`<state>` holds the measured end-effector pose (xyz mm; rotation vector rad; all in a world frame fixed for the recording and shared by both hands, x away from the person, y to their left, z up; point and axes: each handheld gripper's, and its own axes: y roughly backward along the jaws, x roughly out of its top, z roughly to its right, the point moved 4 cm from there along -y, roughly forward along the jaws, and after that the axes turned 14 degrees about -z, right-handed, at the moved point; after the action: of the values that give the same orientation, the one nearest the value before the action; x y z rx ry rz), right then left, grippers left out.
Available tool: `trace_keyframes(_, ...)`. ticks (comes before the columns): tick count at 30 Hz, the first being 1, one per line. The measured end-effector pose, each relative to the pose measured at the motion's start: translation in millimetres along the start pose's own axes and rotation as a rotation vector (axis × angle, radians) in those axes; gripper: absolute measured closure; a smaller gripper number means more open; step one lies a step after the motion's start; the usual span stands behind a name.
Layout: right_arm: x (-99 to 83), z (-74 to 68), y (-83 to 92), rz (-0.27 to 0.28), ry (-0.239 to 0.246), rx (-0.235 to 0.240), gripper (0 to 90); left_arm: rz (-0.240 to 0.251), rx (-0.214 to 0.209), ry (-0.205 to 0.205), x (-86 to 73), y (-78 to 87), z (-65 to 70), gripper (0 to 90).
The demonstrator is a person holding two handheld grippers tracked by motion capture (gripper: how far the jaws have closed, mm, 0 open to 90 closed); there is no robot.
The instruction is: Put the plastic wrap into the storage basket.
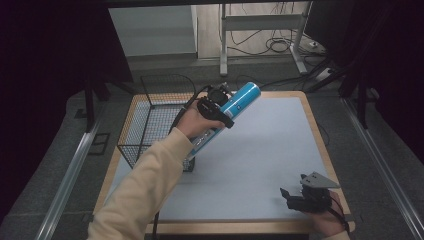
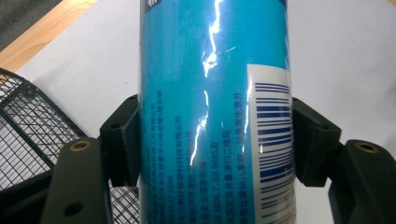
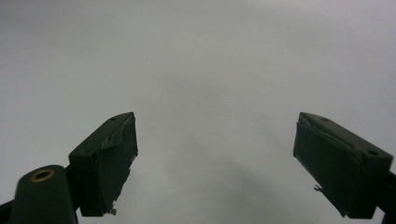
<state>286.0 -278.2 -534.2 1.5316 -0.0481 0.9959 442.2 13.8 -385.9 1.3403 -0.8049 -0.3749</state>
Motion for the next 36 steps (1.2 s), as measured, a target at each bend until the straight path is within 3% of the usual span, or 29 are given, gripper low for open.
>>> trace_keyframes(4,0.1,-1.1,0.2,-0.001,0.001,0.003,13.8,0.028,-0.006,0.007,3.1,2.5,-2.6,31.6)
trace_keyframes(6,0.2,-2.0,0.9,-0.002,-0.001,0.001,13.8,0.025,-0.005,-0.004,4.3,4.8,-5.4,31.6)
trace_keyframes(23,-0.7,0.2,-0.3,-0.002,0.0,-0.002,13.8,0.029,0.003,0.044,10.9,15.3,-24.2,31.6)
trace_keyframes(36,-1.2,0.5,-0.9,-0.006,-0.003,-0.003,13.7,0.034,0.05,0.112,5.9,21.1,-68.7,31.6)
